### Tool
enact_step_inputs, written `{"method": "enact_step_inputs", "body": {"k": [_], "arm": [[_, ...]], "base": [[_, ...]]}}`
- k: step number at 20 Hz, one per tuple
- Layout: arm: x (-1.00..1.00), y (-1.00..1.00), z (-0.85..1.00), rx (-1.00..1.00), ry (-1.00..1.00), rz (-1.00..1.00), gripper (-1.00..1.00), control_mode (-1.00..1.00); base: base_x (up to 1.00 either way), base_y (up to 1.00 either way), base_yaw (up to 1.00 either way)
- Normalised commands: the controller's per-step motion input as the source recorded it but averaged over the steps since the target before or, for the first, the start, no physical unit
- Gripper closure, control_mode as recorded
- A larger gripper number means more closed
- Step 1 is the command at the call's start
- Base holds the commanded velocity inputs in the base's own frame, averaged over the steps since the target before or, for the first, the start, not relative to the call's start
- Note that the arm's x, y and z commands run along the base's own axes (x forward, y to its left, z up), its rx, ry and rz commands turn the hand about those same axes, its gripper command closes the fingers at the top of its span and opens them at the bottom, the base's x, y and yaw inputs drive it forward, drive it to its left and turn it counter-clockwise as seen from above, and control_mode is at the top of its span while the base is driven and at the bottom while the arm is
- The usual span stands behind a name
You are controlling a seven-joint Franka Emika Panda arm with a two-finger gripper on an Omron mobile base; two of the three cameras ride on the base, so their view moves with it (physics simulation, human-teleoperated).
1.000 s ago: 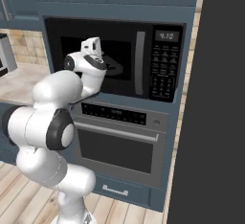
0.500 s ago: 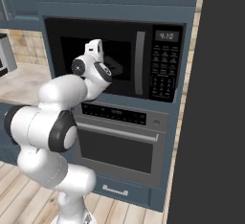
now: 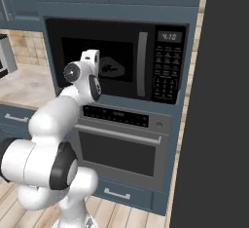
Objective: Place the tupperware containing the shrimp and carrot meal in the microwave. Close the microwave door and press the start button to reheat the meal.
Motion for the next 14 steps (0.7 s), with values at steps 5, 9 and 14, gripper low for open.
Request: {"method": "enact_step_inputs", "body": {"k": [5, 9, 14], "arm": [[-0.94, -0.57, 0.09, 0.26, 0.09, 0.0, -1.0, -1.0], [-0.44, -0.72, -0.01, 0.24, 0.0, -0.02, -1.0, -1.0], [-0.03, -0.3, -0.21, 0.07, 0.01, -0.25, -1.0, -1.0]], "base": [[0.0, 0.0, 0.0], [0.0, 0.0, 0.0], [0.0, 0.0, 0.0]]}}
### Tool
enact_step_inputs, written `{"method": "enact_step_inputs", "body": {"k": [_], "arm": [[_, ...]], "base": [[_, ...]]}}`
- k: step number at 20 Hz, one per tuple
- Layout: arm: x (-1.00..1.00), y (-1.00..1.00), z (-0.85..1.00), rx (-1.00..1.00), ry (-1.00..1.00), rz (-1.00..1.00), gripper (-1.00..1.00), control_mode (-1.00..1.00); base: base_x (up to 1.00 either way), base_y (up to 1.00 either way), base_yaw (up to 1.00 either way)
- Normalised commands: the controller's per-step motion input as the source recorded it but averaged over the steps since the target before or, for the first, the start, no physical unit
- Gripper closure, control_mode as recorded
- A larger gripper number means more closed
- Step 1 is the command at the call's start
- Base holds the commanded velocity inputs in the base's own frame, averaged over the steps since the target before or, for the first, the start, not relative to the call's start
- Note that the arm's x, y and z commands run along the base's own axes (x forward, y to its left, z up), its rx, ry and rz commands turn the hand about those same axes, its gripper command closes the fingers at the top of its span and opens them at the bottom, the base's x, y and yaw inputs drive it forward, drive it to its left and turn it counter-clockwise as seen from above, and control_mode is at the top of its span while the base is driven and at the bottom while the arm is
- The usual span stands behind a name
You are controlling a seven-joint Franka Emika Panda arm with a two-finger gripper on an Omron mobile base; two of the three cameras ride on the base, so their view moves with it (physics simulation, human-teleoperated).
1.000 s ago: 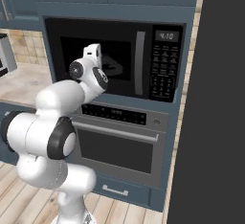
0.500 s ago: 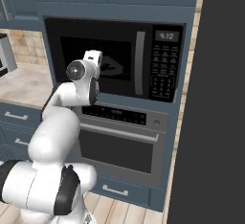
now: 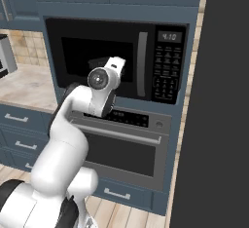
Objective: Place the tupperware containing the shrimp and carrot meal in the microwave. Close the microwave door and press the start button to reheat the meal.
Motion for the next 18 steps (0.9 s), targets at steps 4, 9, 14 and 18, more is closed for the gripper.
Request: {"method": "enact_step_inputs", "body": {"k": [4, 9, 14, 18], "arm": [[-0.08, -0.09, -0.02, 0.1, 0.15, -0.39, -1.0, -1.0], [-0.49, -0.2, 0.0, 0.22, 0.2, -0.34, -1.0, -1.0], [-0.41, -0.31, 0.0, 0.29, 0.08, -0.14, -1.0, -1.0], [-0.17, -0.53, 0.0, 0.15, 0.0, 0.05, -1.0, -1.0]], "base": [[0.0, 0.0, 0.0], [0.0, 0.0, 0.0], [0.0, 0.0, 0.0], [0.0, 0.0, 0.0]]}}
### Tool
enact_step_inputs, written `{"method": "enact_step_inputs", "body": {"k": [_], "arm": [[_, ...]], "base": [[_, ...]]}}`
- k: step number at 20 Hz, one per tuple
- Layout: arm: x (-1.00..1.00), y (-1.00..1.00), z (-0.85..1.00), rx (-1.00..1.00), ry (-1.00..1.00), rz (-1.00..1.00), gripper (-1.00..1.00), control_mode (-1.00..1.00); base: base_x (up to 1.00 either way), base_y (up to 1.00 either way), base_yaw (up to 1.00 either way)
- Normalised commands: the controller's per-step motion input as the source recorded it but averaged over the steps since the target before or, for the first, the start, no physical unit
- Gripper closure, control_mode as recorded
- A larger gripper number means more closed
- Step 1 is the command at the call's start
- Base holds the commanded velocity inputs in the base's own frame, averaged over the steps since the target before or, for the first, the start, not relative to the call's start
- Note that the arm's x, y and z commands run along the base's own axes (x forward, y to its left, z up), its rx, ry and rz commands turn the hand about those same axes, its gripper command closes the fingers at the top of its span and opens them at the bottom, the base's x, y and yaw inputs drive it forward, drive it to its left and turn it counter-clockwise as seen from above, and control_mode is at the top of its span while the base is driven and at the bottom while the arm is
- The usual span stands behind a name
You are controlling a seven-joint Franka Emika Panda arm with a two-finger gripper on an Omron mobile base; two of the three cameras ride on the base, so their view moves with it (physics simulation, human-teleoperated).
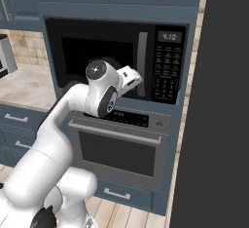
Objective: Place the tupperware containing the shrimp and carrot meal in the microwave. Close the microwave door and press the start button to reheat the meal.
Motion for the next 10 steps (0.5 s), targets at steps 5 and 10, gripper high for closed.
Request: {"method": "enact_step_inputs", "body": {"k": [5, 10], "arm": [[-0.09, -0.32, -0.32, 0.0, -0.12, 0.13, -1.0, -1.0], [-0.02, -0.06, -0.27, -0.03, -0.16, 0.08, 1.0, -1.0]], "base": [[0.0, 0.0, 0.0], [0.0, 0.0, 0.0]]}}
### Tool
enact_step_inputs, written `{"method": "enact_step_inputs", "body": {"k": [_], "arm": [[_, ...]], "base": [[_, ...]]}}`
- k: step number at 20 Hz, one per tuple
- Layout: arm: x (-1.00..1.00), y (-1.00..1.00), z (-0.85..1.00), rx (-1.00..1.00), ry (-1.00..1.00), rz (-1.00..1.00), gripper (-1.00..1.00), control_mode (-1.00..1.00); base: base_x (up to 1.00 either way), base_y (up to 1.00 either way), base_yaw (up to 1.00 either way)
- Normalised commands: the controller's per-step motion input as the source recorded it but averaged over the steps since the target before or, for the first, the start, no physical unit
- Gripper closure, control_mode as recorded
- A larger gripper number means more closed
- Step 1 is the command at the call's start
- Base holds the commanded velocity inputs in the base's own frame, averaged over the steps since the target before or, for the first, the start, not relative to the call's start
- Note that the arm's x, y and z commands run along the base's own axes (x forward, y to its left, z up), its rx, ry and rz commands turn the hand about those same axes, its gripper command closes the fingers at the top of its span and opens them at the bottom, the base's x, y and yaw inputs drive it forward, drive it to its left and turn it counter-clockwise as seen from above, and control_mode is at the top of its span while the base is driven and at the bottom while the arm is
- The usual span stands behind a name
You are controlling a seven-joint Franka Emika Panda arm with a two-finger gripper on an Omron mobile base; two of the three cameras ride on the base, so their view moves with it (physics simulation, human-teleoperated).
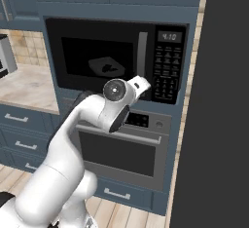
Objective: Place the tupperware containing the shrimp and carrot meal in the microwave. Close the microwave door and press the start button to reheat the meal.
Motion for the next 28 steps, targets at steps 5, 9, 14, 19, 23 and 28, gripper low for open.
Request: {"method": "enact_step_inputs", "body": {"k": [5, 9, 14, 19, 23, 28], "arm": [[-0.02, -0.01, -0.07, -0.04, -0.08, 0.03, 1.0, -1.0], [0.0, 0.0, 0.0, -0.06, -0.01, 0.03, 1.0, -1.0], [0.0, -0.21, 0.0, -0.1, 0.0, 0.07, 1.0, -1.0], [0.0, -0.33, 0.0, -0.08, -0.03, 0.1, 1.0, -1.0], [0.0, -0.21, 0.0, -0.08, -0.11, 0.08, 1.0, -1.0], [0.06, -0.06, 0.0, -0.1, -0.12, 0.06, 1.0, -1.0]], "base": [[0.0, 0.0, 0.0], [0.0, 0.0, 0.0], [0.0, 0.0, 0.0], [0.0, 0.0, 0.0], [0.0, 0.0, 0.0], [0.0, 0.0, 0.0]]}}
